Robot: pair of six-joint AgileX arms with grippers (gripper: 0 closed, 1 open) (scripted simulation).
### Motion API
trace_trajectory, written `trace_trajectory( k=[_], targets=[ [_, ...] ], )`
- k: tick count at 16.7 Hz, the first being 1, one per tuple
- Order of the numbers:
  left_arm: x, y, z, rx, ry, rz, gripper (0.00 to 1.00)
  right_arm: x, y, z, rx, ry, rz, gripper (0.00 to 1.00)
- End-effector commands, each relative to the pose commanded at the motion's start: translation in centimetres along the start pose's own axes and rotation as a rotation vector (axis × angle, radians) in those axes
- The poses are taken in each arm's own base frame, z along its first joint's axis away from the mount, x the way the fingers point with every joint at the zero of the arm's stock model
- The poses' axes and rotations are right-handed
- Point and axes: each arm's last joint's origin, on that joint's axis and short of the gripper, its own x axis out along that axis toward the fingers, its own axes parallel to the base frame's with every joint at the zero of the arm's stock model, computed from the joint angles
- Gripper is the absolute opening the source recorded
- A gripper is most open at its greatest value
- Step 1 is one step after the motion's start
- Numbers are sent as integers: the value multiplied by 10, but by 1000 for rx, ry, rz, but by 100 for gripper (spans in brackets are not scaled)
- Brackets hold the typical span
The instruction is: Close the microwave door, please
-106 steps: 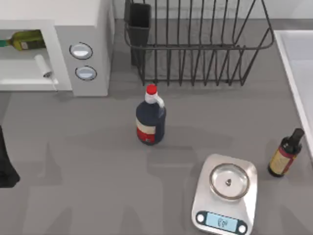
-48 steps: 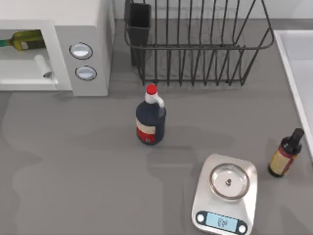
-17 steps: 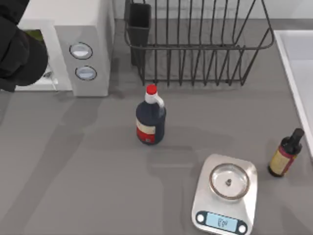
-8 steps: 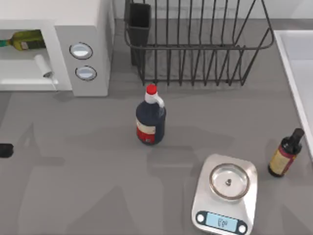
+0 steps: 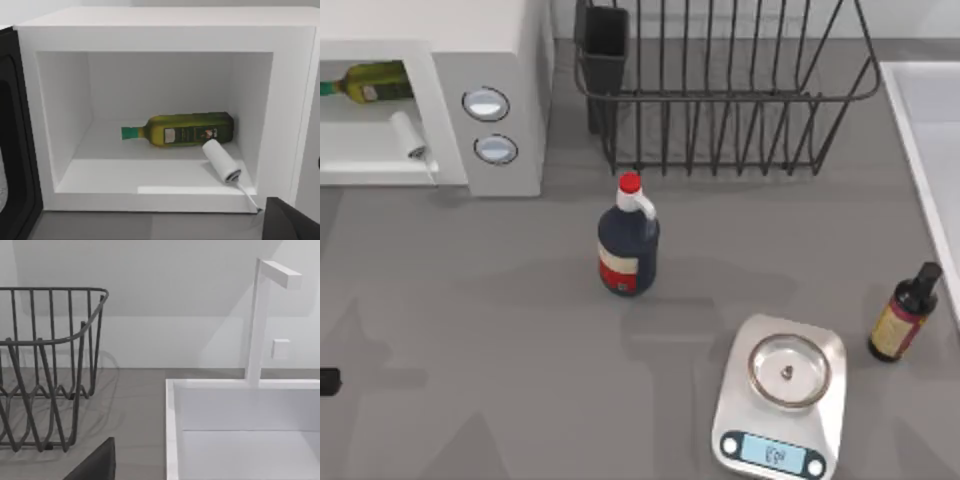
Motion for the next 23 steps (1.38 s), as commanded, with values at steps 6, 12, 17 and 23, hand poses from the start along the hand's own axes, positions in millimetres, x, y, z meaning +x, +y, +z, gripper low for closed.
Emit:
trace_trajectory(
  k=[6, 12, 17, 23],
  targets=[
    [7, -1, 7, -10, -24, -12, 0, 0, 0, 0, 0, 0, 0, 100],
    [56, -26, 103, -196, -354, -177, 0, 0, 0, 0, 0, 0, 0, 100],
    [49, -76, 282, -662, -822, -545, 0, 0, 0, 0, 0, 0, 0, 100],
    [-108, 0, 500, -1664, -1367, -1268, 0, 0, 0, 0, 0, 0, 0, 100]
  ],
)
